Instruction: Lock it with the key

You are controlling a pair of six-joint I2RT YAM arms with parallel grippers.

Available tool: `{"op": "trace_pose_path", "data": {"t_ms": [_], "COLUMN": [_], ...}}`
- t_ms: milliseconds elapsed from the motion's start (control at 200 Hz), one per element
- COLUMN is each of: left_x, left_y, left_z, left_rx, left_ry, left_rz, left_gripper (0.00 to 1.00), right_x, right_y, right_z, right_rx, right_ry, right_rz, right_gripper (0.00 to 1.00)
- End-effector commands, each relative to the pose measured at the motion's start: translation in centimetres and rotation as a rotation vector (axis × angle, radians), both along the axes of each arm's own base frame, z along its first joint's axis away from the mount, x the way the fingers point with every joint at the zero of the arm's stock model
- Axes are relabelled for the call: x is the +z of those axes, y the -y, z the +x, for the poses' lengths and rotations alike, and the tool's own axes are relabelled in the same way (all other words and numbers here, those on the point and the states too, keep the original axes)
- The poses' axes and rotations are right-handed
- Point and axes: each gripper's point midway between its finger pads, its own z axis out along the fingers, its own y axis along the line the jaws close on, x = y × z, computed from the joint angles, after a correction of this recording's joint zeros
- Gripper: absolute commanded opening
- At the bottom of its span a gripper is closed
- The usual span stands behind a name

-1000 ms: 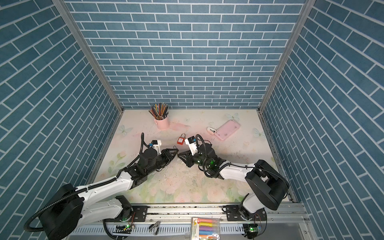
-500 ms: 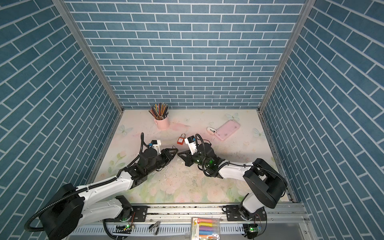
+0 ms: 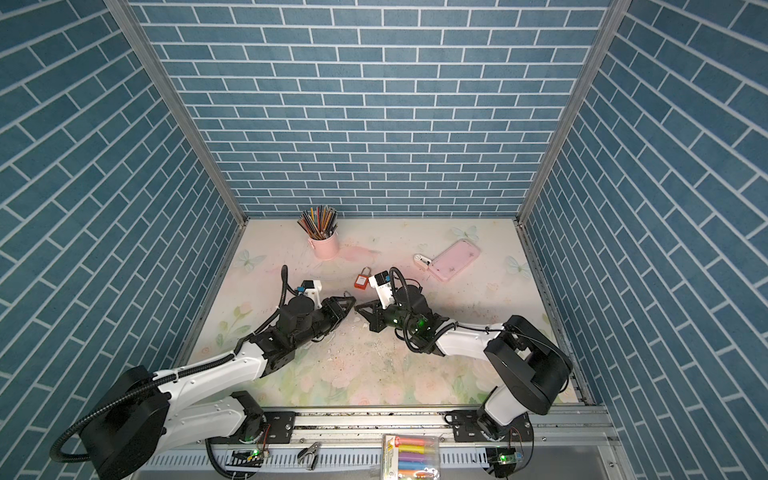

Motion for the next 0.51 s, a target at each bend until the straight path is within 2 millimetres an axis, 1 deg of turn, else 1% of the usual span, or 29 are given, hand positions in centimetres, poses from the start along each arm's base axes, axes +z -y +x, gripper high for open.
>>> {"op": "trace_pose_path", "data": {"t_ms": [0, 140, 225, 310, 370, 445, 500], "left_x": [1.5, 2.2, 2.3, 2.1, 1.9, 1.7, 1.7], "left_y": [-0.4, -2.2, -3.9, -5.7, -6.5, -7.2, -7.1], "left_z": [1.2, 2.7, 3.6, 4.4, 4.6, 4.8, 4.8], "left_rx": [0.040, 0.105, 0.168, 0.232, 0.263, 0.283, 0.277], "left_ry": [0.030, 0.032, 0.023, 0.002, -0.010, -0.022, -0.021], "left_rz": [-0.031, -0.017, -0.002, 0.001, 0.002, 0.011, 0.012], "left_gripper": [0.00, 0.00, 0.00, 0.00, 0.00, 0.00, 0.00], "right_x": [0.6, -0.8, -1.4, -1.4, -1.3, -1.1, -1.0], "right_y": [-0.8, -0.2, 0.4, 1.1, 1.4, 1.7, 1.7], "right_z": [-1.1, -2.4, -3.3, -3.7, -3.9, -3.9, -3.9], "right_rx": [0.068, 0.107, 0.116, 0.111, 0.107, 0.099, 0.099], "right_ry": [-0.008, -0.049, -0.065, -0.061, -0.055, -0.048, -0.045], "right_rz": [0.033, 0.005, 0.004, 0.005, 0.006, 0.003, 0.004], "right_gripper": [0.00, 0.00, 0.00, 0.00, 0.00, 0.00, 0.00]}}
